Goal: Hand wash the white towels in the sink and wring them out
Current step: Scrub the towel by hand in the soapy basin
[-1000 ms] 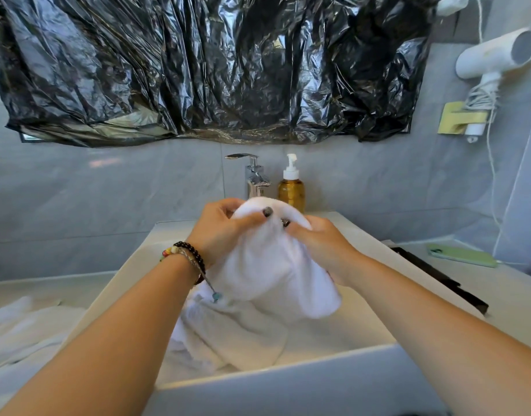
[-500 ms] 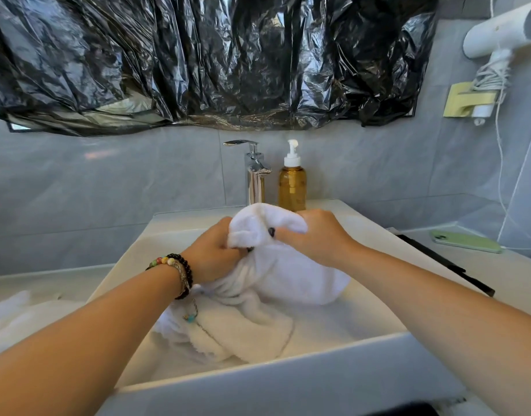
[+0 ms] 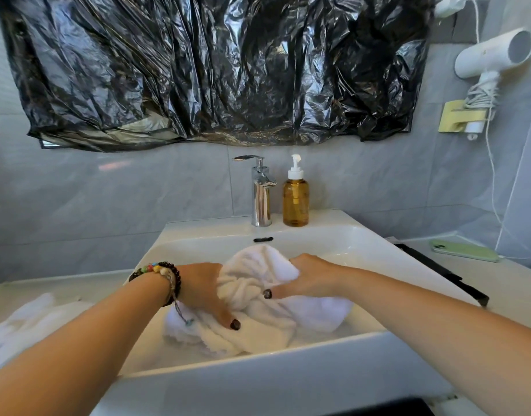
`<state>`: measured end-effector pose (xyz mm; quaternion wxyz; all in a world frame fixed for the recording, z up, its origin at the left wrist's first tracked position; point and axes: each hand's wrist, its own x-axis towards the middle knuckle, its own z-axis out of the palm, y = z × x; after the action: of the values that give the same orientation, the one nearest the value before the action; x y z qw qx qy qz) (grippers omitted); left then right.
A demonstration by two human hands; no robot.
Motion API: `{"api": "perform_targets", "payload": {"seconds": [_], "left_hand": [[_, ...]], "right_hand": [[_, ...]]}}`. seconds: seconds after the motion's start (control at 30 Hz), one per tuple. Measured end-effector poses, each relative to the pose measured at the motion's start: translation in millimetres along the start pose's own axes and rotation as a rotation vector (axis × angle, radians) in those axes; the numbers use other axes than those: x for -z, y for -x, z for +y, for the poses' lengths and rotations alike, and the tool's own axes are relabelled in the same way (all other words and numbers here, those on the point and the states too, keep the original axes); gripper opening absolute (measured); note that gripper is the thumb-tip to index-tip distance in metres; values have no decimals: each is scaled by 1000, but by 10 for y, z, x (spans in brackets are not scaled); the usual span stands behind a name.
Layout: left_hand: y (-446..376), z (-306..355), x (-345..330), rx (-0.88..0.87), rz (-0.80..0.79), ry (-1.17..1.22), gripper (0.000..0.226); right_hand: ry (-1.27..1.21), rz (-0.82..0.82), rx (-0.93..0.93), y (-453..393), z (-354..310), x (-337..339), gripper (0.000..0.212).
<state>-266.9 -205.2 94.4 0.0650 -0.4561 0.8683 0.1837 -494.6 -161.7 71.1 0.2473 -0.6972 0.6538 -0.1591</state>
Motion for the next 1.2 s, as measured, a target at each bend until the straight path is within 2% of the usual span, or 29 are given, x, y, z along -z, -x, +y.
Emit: {"api": "perform_targets", "payload": {"seconds": [0.1, 0.13, 0.17, 0.23, 0.33, 0.4, 0.5, 0.57, 0.63, 0.73, 0.8, 0.9, 0.97, 1.0, 1.1, 1.2], "left_hand": [[-13, 1, -82, 12, 207, 62, 56], [-6, 47, -80, -9, 296, 70, 52], [23, 117, -59, -44, 397, 82, 45], [130, 273, 51, -105, 621, 214, 34], [376, 502, 388, -199, 906, 473, 36], [493, 623, 631, -263, 948, 485, 43], [550, 715, 779, -227, 841, 379, 54], [495, 591, 707, -121, 774, 285, 57], [419, 389, 529, -81, 740, 329, 51], [332, 177, 300, -68, 705, 454, 60], [294, 133, 261, -32, 658, 490, 56], [300, 105, 339, 14, 476, 511, 70], [270, 111, 355, 2, 368, 461, 69], [233, 121, 328, 8, 335, 392, 64], [64, 147, 111, 26, 191, 188, 46], [-49, 135, -76, 7, 40, 109, 48]], "right_hand": [[59, -122, -3, 31, -138, -232, 64], [121, -136, 22, 4, -184, -263, 65], [168, -104, 59, -36, -217, -257, 58], [126, 59, 150, -19, -322, -60, 35], [-298, 351, 204, 143, -554, 494, 19], [-310, 481, 224, 280, -712, 860, 18], [-36, 487, 185, 397, -789, 1125, 18], [157, 400, 91, 379, -674, 1131, 20], [300, 278, 35, 331, -497, 1065, 27], [218, 147, 20, 280, -309, 967, 47], [78, 156, 53, 261, -282, 938, 52], [-220, 245, 155, 181, -319, 880, 38], [-286, 198, 216, 106, -322, 725, 23], [-202, 159, 226, 44, -290, 611, 15], [206, 9, 195, -93, -195, 194, 11], [296, -63, 189, -166, -141, 0, 12]]}}
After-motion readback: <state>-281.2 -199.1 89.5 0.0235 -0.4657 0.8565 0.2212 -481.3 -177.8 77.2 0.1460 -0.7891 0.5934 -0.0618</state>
